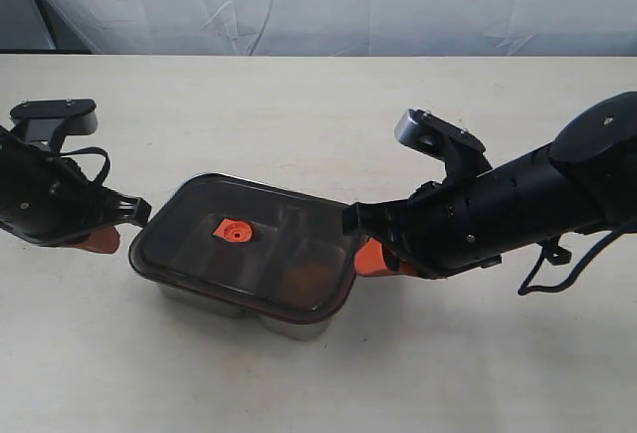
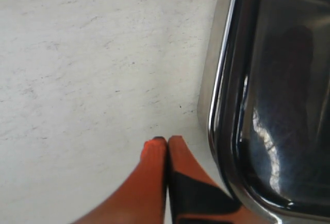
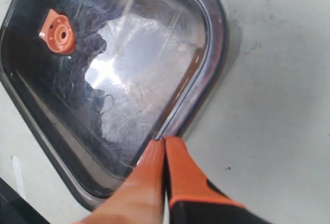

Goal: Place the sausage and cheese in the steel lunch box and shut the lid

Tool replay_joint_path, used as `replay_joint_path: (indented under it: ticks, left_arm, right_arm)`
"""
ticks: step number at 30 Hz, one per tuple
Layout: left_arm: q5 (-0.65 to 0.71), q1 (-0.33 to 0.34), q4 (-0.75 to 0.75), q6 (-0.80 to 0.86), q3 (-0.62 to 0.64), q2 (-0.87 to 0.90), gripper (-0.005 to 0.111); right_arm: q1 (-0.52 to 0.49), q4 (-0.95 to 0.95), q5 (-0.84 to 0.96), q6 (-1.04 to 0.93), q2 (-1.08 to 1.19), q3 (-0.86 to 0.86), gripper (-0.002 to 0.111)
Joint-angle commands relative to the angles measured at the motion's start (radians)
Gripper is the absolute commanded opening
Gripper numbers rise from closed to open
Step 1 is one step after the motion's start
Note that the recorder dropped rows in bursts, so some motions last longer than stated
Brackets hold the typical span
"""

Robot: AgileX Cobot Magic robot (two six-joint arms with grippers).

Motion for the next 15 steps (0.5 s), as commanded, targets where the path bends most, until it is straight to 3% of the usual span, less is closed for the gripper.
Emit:
replay_joint_path:
  ticks: [1,15]
  left_arm:
    - [-0.005,-0.001,-0.006,0.0,-0.004,-0.006,0.0]
    - [-0.005,-0.001,-0.02,0.0,-0.004,-0.006,0.0]
  right_arm:
    - [-0.001,-0.004,-0.011,-0.01,0.027,0.004,0.0]
    - [-0.001,0.056,-0.026,-0.055,0.069,0.004,0.0]
